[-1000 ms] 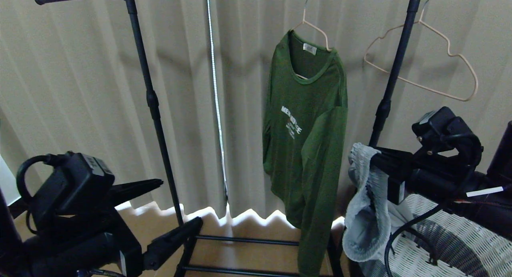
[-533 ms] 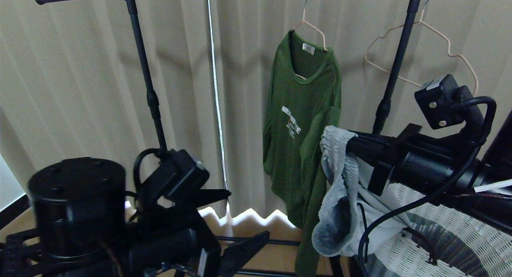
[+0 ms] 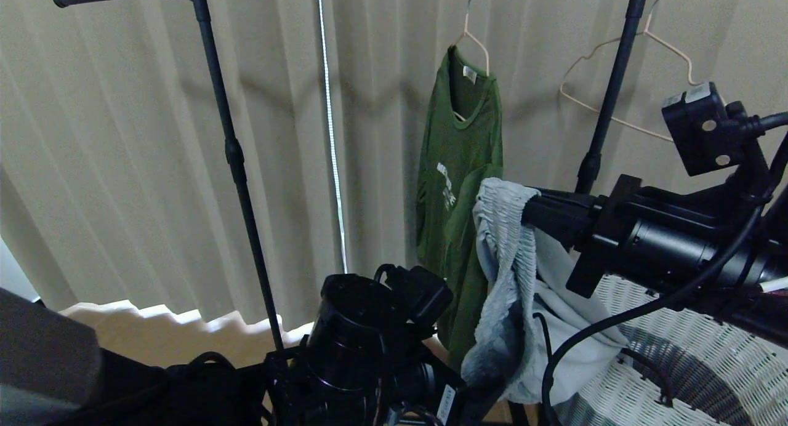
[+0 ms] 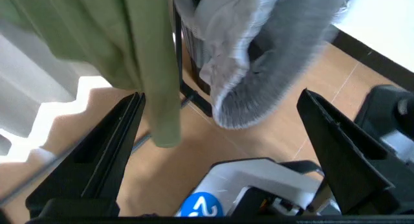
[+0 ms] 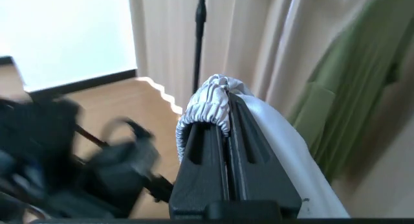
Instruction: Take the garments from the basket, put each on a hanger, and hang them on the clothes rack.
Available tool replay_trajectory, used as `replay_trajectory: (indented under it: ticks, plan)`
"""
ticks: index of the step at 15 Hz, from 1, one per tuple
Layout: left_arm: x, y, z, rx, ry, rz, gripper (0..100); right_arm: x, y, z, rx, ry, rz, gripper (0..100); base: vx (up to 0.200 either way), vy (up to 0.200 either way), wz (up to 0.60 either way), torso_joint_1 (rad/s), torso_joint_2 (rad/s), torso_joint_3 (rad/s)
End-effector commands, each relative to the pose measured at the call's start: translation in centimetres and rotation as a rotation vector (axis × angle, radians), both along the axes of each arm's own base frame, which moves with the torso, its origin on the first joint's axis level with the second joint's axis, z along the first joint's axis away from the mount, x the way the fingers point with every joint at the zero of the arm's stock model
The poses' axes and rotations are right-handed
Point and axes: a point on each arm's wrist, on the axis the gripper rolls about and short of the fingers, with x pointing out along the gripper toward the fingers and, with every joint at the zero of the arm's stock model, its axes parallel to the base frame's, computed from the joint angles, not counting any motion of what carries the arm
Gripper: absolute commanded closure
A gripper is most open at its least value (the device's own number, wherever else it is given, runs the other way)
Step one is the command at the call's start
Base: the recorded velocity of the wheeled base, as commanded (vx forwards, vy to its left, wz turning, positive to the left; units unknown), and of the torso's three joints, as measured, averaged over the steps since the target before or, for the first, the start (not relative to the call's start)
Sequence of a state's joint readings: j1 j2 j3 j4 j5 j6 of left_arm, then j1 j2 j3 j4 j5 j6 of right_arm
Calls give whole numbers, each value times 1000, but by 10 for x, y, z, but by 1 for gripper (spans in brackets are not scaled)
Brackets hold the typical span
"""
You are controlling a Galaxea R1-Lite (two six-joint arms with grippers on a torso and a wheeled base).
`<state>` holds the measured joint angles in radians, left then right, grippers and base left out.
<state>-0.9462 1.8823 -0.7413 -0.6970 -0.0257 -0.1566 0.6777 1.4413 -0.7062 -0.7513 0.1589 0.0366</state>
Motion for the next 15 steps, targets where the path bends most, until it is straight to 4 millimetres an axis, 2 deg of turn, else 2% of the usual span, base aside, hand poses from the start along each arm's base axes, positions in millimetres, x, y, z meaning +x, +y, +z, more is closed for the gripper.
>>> replay_trajectory:
  ticks: [1,5,8,9,12,14,15]
  plan:
    - [4,-9,-17,28,39,6,0,-4,-2,5,27,5,17,100,0,0,0,0,0,0]
    - [13,-5,-18,50,13,96,0,-15,-7,15,71,-5,92,100,0,0,0,0,0,0]
    - [13,-1,-21,70,11,130,0,-15,-8,16,75,-10,97,100,0,0,0,0,0,0]
    - [12,2,-23,78,16,134,100,-16,-8,17,76,-13,97,100,0,0,0,0,0,0]
    - [3,13,-21,85,4,131,100,-16,-9,17,76,-12,94,100,0,0,0,0,0,0]
    - [-15,41,-1,21,-111,112,100,-13,-9,14,68,0,88,100,0,0,0,0,0,0]
    - [-13,52,7,11,-152,130,100,-11,-7,12,65,5,88,100,0,0,0,0,0,0]
